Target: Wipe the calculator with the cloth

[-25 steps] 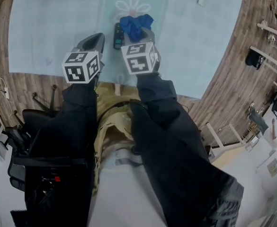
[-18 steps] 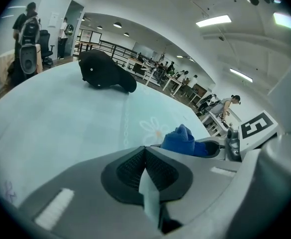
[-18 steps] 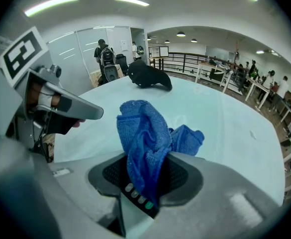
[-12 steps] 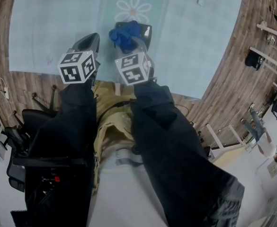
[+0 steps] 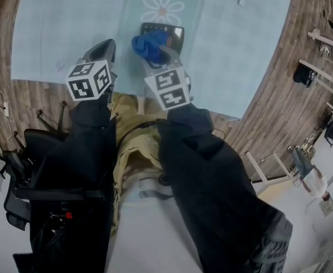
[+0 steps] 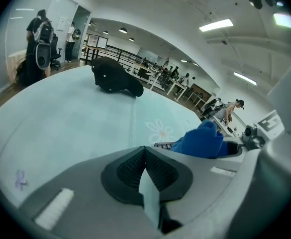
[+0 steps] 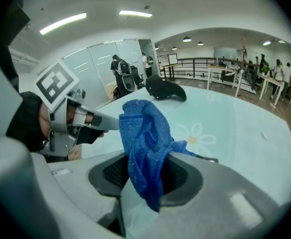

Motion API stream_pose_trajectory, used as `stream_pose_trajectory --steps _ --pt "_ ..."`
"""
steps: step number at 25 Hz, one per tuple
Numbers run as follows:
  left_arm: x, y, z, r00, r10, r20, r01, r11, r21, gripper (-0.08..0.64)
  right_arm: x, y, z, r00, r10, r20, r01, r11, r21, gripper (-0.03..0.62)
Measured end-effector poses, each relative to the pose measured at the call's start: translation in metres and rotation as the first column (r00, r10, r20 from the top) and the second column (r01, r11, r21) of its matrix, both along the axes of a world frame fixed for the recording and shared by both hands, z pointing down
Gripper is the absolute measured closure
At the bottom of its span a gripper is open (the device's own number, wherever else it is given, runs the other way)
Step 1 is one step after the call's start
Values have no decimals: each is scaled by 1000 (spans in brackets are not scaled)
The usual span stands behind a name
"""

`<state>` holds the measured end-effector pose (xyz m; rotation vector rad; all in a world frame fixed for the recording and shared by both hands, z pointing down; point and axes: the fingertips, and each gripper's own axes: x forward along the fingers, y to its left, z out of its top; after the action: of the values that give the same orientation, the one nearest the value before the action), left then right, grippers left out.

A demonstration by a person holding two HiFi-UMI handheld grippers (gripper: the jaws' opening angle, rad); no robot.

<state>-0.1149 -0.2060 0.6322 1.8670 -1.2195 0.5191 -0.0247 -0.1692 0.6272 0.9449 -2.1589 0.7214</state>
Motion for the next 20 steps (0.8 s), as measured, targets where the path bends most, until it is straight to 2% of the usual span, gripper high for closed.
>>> stream_pose_trajectory --steps 5,8,12,15,20 --pt "-2 5 -1 1000 -8 -2 8 1000 7 558 42 -43 -30 996 66 -60 -57 990 132 439" --pt "-1 12 -1 1000 -8 -3 8 1000 5 558 61 -63 -23 988 91 -127 -70 984 162 439" --pt "-2 22 -1 1000 -8 -4 8 1000 1 558 62 -65 14 978 76 -196 -57 993 104 439" --pt "-6 28 -2 1000 -9 -2 9 1000 0 558 50 -53 37 979 62 -195 -54 997 49 439" --pt "-11 31 -3 1000 -17 1 17 1000 1 558 30 -34 47 980 18 -198 -15 1000 15 440"
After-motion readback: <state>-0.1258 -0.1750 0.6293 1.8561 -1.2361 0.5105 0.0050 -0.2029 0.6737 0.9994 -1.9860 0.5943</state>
